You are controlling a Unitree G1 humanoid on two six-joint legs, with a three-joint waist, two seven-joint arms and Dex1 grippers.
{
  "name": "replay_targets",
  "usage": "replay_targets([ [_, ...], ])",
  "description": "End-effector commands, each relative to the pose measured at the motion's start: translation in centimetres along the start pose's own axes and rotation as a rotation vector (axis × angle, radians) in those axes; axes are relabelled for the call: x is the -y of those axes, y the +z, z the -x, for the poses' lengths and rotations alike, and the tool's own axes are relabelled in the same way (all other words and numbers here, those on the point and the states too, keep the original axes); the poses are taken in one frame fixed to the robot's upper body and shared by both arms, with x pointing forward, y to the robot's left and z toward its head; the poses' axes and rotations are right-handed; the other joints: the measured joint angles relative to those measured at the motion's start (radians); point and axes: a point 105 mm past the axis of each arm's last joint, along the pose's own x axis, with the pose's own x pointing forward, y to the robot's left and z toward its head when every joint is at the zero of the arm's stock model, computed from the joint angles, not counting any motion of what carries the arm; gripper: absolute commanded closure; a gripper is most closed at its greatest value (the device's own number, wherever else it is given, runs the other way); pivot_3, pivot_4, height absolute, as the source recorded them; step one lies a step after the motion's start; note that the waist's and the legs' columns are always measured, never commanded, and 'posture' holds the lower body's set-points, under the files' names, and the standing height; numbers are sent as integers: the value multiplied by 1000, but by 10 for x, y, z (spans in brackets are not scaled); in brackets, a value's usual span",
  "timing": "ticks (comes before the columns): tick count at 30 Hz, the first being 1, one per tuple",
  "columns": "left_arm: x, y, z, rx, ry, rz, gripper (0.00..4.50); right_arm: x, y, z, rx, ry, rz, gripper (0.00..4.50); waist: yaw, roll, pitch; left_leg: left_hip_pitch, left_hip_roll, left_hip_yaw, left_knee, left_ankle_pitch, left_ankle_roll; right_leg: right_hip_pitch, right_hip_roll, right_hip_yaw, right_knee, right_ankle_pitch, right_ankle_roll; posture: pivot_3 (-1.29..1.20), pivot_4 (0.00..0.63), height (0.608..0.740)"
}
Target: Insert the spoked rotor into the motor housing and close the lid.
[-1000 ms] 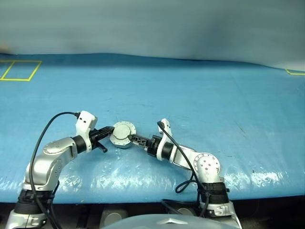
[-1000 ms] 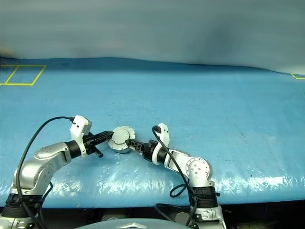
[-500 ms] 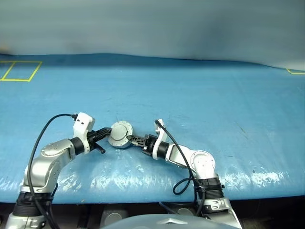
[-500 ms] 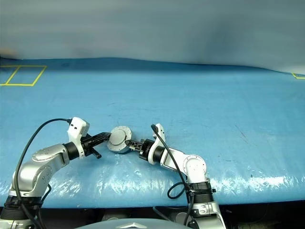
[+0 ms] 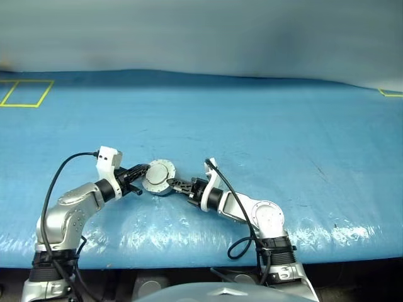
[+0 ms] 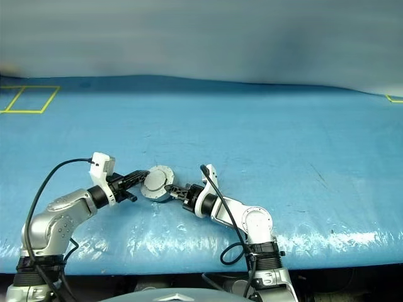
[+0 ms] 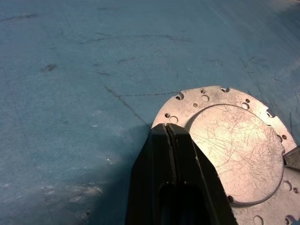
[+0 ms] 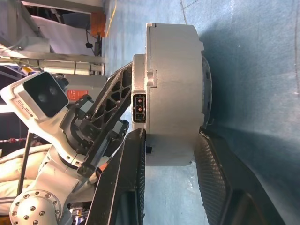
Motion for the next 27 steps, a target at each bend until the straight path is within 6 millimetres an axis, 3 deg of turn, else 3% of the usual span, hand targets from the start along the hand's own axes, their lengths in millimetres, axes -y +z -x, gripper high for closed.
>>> replay_targets([
  [1, 17, 22, 5, 108, -51, 36, 3241, -32, -10, -16, 31, 134, -95, 3331, 0, 0, 0, -1, 0, 0, 0, 0, 0, 0, 0, 0, 0, 0, 0, 0, 150, 740],
  [6, 18, 32, 22, 248, 0, 195, 1540, -44, 13, -4, 137, 185, -117, 3331, -2, 0, 1, -4, 0, -2, 0, 0, 0, -3, 0, -1, 0, 1, 1, 0, 150, 740],
  [10, 20, 26, 30, 316, 18, 346, 183, -52, 32, 5, 221, 214, -118, 3331, -2, 0, 1, -9, 0, -3, 1, 0, 0, -6, 0, -2, -1, 1, 2, 0, 150, 740],
  [11, 22, 23, 31, 328, 13, 393, 13, -55, 38, 8, 245, 222, -116, 3331, -2, -1, 1, -11, 0, -3, 1, 0, 0, -7, 0, -1, -1, 2, 3, 0, 150, 740],
  [14, 34, 14, 26, 353, -25, 520, 0, -60, 57, 17, 310, 235, -104, 3331, -1, -1, 1, -13, -1, -3, 2, 0, 0, -9, 0, -1, 0, 2, 3, 0, 150, 740],
  [20, 61, -2, 3, 372, -110, 792, 0, -73, 74, 24, 375, 262, -89, 3331, -2, -2, 4, -14, -1, -3, 6, 0, 0, -9, 1, -1, 0, 4, 5, 0, 150, 740],
  [27, 95, 7, -11, 461, -340, 1038, 0, -94, 74, 26, 386, 321, -77, 3331, -5, -1, 4, -14, -1, -4, 5, 0, 0, -9, 1, -1, 0, 5, 1, 0, 150, 740],
])
